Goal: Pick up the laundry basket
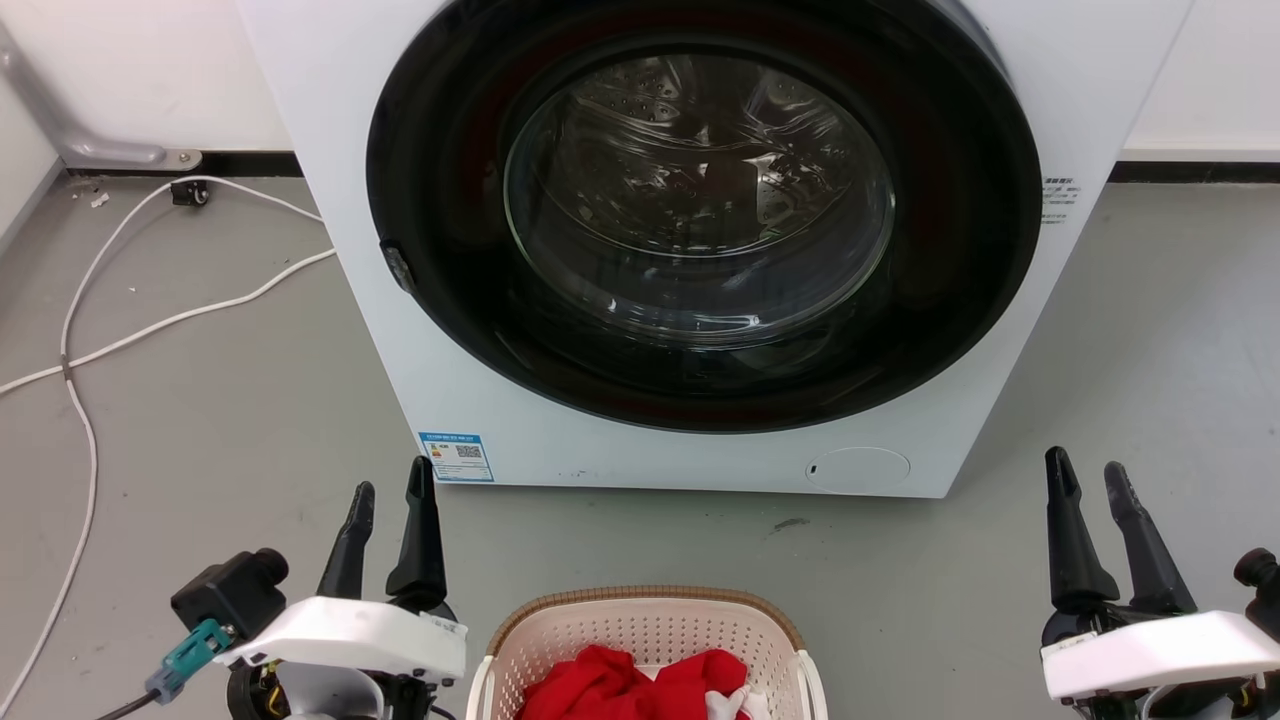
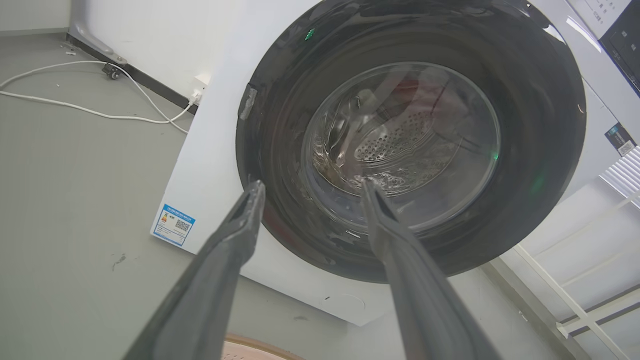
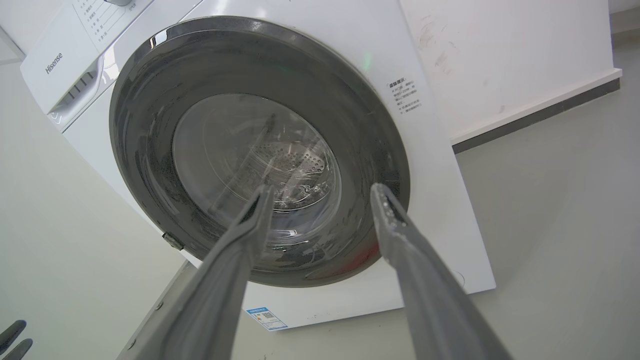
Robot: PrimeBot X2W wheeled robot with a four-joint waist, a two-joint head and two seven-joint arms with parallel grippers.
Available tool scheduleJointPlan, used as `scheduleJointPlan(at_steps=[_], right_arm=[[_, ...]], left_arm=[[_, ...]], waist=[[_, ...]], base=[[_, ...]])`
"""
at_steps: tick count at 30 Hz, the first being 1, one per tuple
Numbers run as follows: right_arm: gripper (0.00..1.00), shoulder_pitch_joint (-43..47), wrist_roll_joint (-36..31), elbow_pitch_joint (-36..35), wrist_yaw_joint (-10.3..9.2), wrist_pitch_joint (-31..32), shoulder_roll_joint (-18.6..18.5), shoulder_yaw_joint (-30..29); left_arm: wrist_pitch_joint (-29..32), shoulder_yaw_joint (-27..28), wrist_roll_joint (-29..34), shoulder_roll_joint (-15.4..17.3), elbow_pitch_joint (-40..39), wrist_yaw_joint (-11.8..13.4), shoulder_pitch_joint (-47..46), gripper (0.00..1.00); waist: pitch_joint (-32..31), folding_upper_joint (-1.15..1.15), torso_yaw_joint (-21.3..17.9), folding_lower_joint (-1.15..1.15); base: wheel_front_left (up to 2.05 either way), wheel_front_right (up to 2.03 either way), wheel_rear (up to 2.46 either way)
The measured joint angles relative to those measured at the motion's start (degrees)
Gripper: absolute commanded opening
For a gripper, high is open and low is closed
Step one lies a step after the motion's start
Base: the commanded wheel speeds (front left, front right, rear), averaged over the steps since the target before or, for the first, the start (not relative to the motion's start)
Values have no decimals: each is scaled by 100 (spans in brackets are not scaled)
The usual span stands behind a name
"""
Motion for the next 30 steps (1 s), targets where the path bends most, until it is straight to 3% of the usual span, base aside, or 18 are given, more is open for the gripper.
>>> scheduleJointPlan(at_steps=[30], right_arm=[[100,254,-1750,-278,1,-434,-1,-7]], left_arm=[[-445,-356,1863,4,-38,189,115,100]], waist=[[6,0,-20,0]], base=[[0,0,0]])
